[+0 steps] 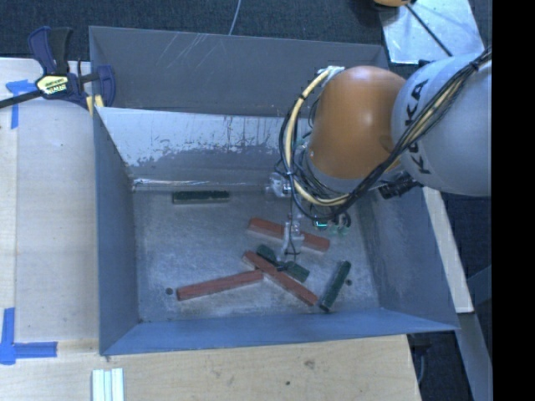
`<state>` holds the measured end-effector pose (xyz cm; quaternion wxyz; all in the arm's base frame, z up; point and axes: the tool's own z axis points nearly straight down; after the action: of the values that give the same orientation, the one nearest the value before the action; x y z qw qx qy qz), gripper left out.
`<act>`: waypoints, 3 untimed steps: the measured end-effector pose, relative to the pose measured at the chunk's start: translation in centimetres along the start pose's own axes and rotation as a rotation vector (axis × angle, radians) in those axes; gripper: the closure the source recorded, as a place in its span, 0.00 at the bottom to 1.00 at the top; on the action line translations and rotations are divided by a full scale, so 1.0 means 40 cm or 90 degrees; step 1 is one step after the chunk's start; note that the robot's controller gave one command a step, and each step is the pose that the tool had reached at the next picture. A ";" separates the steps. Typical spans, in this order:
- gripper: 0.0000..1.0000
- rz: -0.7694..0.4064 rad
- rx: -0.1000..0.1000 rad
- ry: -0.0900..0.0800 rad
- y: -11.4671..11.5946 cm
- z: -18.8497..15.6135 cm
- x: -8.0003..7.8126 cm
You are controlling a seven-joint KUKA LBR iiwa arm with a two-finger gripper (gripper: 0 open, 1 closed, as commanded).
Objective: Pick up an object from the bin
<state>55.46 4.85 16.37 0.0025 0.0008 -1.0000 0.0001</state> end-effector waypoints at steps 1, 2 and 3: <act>0.00 0.001 -0.001 -0.005 0.000 -0.011 -0.005; 1.00 0.049 -0.001 -0.010 -0.045 0.219 0.013; 1.00 0.049 -0.001 -0.010 -0.045 0.219 0.013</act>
Offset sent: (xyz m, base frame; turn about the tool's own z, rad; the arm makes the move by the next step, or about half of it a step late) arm -0.0097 -0.0173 -0.0937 0.0766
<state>54.91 3.07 7.61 -0.0052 -0.0374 -0.9993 -0.0005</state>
